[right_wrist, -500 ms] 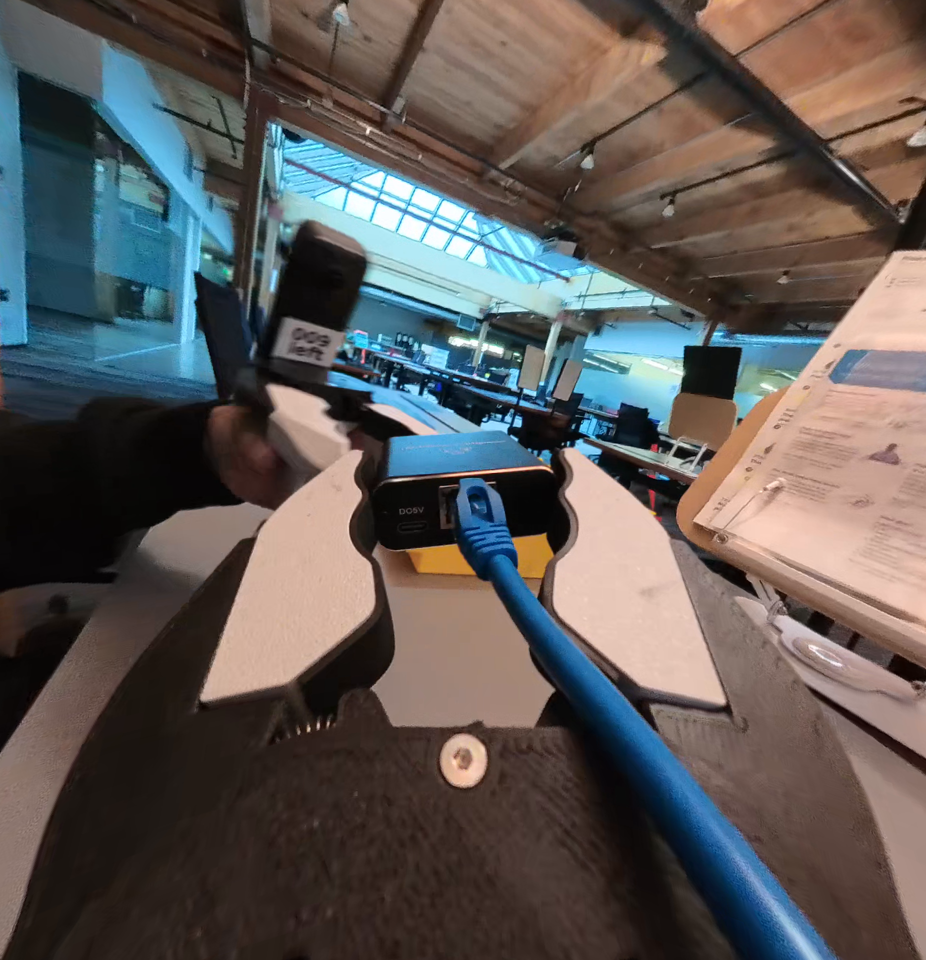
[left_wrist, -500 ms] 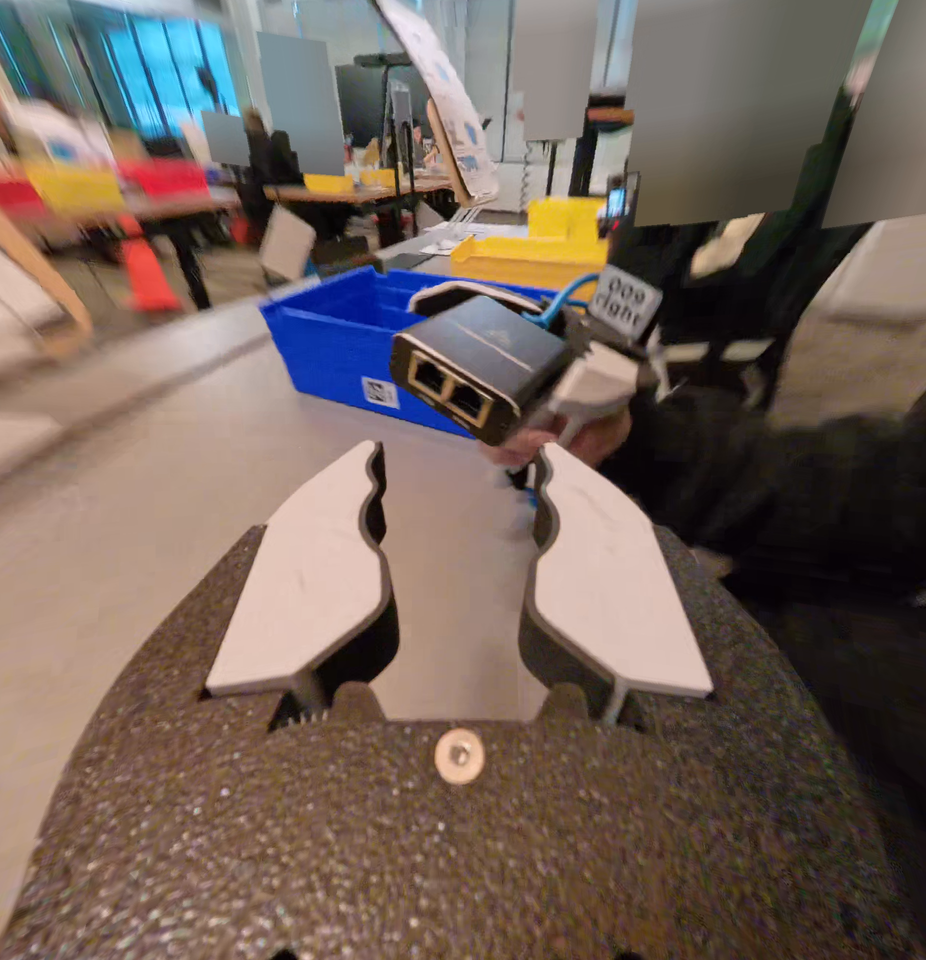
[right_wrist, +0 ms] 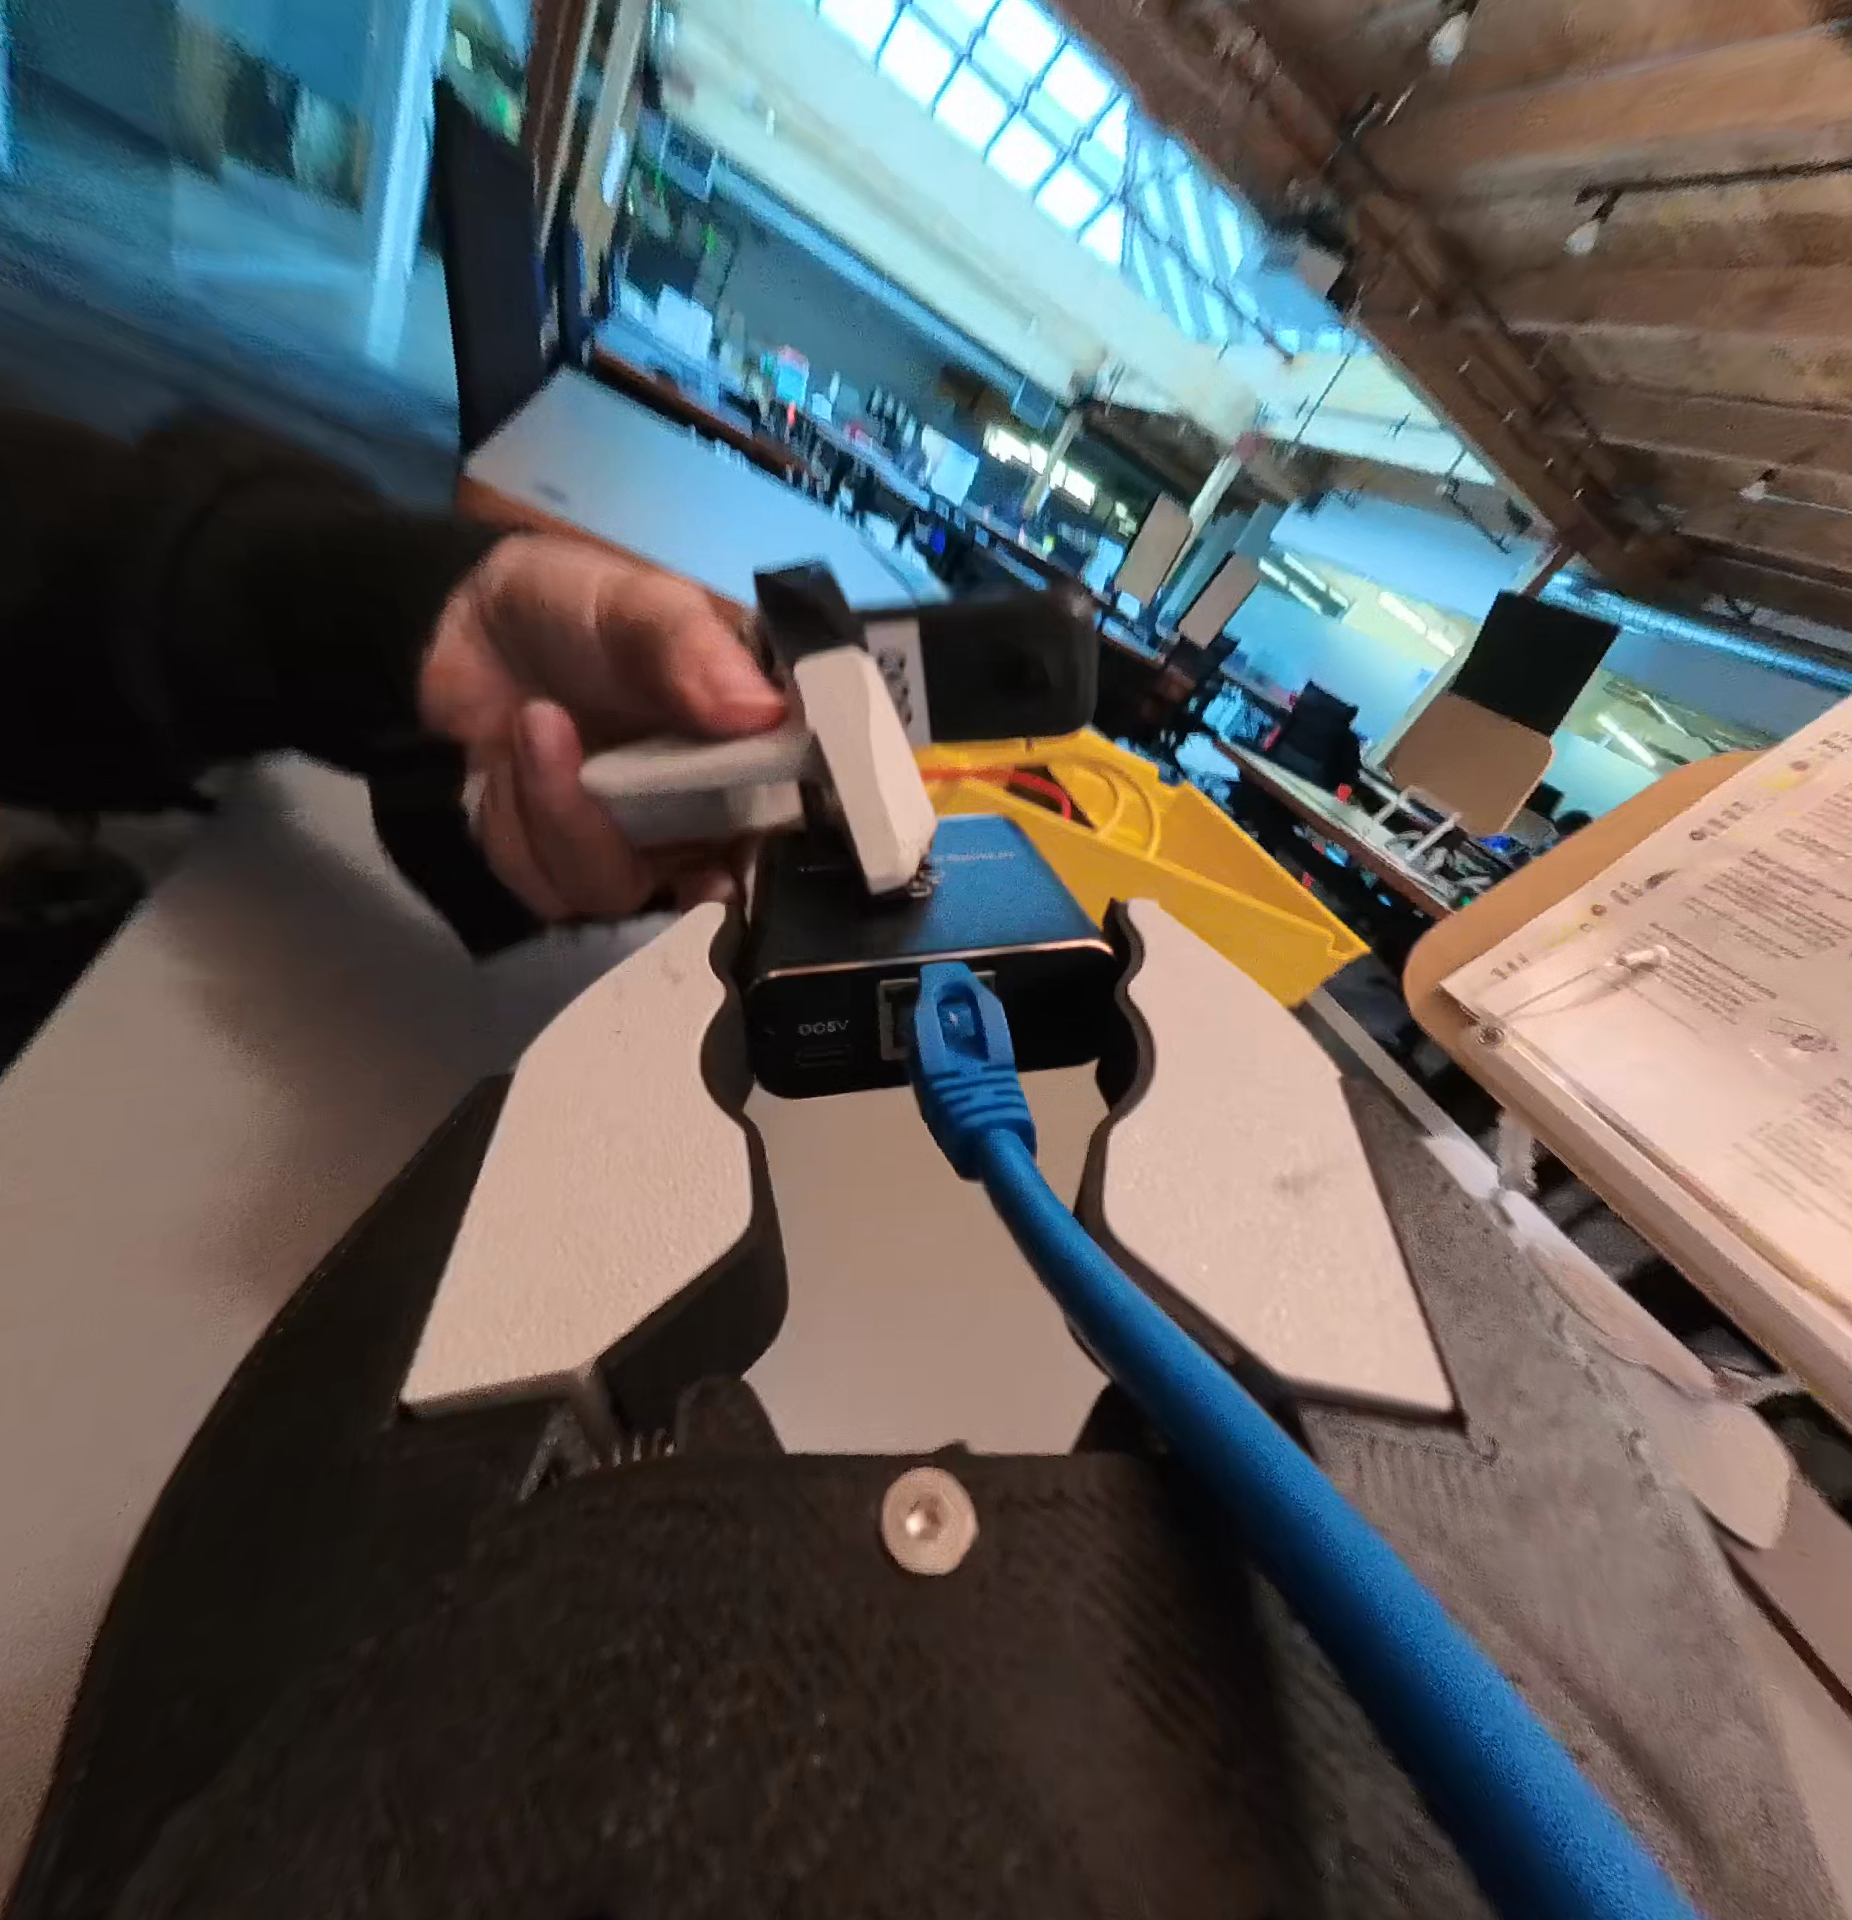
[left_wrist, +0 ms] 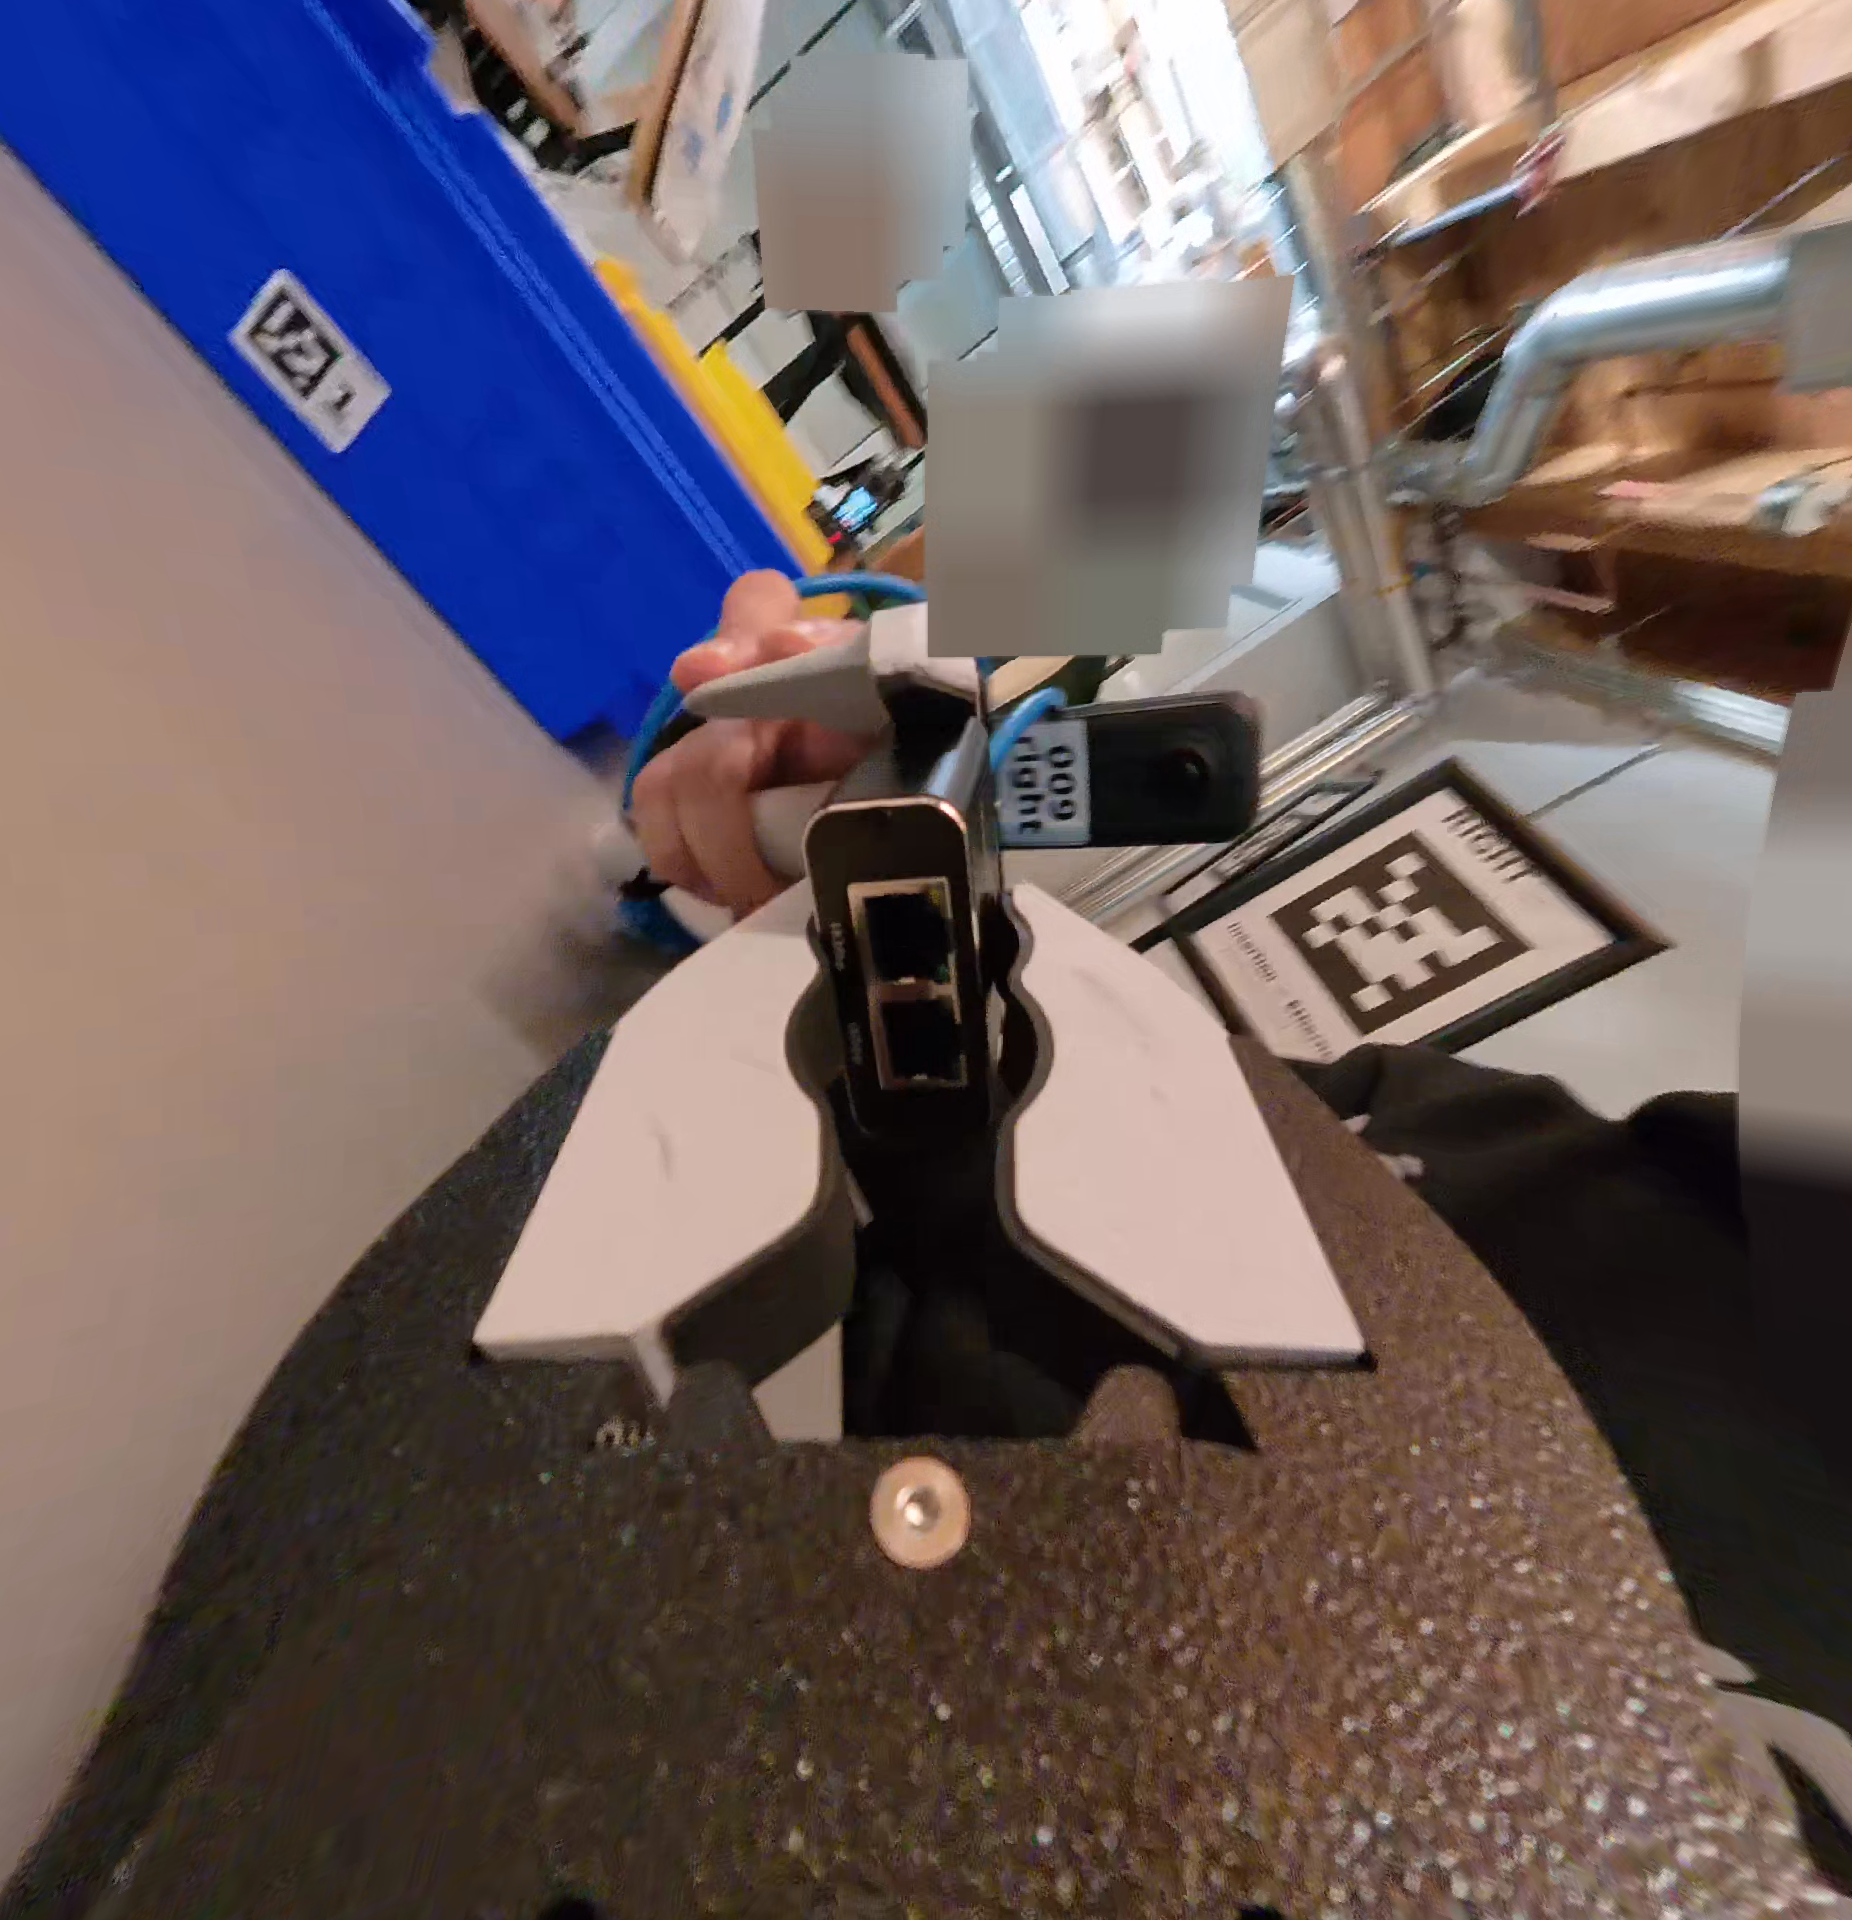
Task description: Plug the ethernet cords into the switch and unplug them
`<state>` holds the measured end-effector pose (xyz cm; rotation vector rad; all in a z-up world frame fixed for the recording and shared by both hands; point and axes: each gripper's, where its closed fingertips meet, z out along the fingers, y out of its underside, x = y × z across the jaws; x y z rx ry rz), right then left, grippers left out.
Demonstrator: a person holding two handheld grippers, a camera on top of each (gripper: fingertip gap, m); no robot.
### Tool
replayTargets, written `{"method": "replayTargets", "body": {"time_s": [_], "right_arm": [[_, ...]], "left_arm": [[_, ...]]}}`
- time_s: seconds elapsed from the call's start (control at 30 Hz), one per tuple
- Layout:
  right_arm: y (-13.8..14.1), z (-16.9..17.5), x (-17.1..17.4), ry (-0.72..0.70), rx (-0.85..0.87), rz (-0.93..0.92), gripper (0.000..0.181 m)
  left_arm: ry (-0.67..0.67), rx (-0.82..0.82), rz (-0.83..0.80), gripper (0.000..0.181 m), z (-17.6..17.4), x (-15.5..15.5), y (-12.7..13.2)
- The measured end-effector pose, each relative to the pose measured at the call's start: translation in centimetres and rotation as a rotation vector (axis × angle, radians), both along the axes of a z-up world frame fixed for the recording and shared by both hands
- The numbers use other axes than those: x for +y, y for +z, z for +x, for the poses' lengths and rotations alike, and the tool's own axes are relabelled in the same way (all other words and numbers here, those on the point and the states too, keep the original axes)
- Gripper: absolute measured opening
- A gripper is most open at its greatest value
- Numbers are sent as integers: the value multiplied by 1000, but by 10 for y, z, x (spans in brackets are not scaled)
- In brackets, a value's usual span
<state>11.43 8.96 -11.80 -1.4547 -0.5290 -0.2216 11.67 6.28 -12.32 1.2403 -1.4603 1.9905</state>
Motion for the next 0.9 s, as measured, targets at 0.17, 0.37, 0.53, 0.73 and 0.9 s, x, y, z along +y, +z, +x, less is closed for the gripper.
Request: {"method": "replayTargets", "body": {"time_s": [0.17,0.37,0.53,0.73,0.9], "right_arm": [[-9,-8,-5,58,-58,-57,66],[-6,-19,-7,106,-98,-42,67],[-9,-11,4,41,-46,-24,66],[-12,5,23,-135,21,-22,66],[-8,2,26,-157,9,3,66]], "left_arm": [[-90,22,111,25,-14,-6,-5],[-162,18,122,24,-24,-9,-3],[-94,39,73,24,-13,3,-5],[261,-98,187,49,24,19,-6],[200,-71,71,45,19,22,2]]}}
